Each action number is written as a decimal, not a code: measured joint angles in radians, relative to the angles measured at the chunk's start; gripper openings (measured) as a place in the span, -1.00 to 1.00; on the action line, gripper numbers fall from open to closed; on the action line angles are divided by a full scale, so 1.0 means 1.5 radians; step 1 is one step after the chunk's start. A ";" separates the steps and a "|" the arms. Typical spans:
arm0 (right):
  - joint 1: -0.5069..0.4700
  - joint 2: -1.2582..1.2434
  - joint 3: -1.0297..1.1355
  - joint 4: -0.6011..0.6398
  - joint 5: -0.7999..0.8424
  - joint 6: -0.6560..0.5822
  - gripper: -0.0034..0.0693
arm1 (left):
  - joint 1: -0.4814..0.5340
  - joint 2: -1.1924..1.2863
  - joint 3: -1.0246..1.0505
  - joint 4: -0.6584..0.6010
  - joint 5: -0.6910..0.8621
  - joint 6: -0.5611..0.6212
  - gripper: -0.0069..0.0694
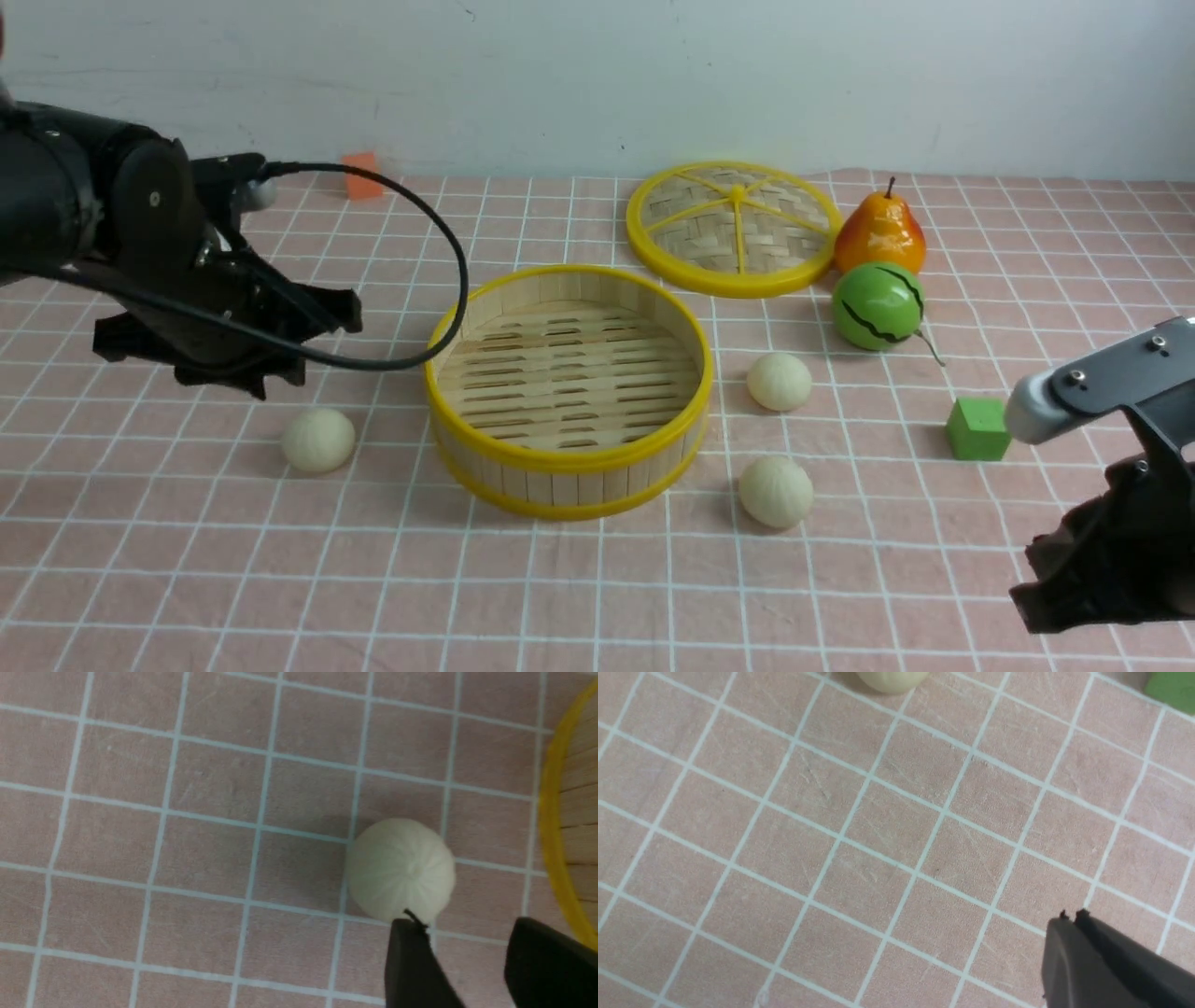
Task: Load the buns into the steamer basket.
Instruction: Use the left arm to grab a steamed stuffed bun, then use the left arm to put the steamed stuffed bun into the steamer, then use the right arm to grab a steamed stuffed bun, then use the right arm to put the steamed stuffed bun into the steamer, then use the right arm to grab a steamed stuffed bun, then use the right arm to put the steamed stuffed bun into the steamer
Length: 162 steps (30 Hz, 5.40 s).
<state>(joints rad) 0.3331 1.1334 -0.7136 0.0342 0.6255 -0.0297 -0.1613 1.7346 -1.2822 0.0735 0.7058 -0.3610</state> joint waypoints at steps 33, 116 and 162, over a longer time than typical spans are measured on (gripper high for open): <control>0.000 0.001 0.000 0.023 -0.041 -0.002 -0.87 | -0.045 0.102 -0.247 -0.060 0.120 0.076 -0.82; 0.178 0.851 -1.020 0.040 0.221 -0.098 0.24 | -0.135 -0.865 0.583 0.473 0.017 -0.543 -0.72; 0.107 0.613 -0.781 -0.017 0.375 -0.085 -0.86 | -0.135 -0.865 0.583 0.479 -0.019 -0.542 -0.65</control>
<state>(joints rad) 0.4941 2.0521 -1.8844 0.0089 1.1884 -0.1571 -0.3638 0.4377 -0.4077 0.7924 0.6778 -1.1734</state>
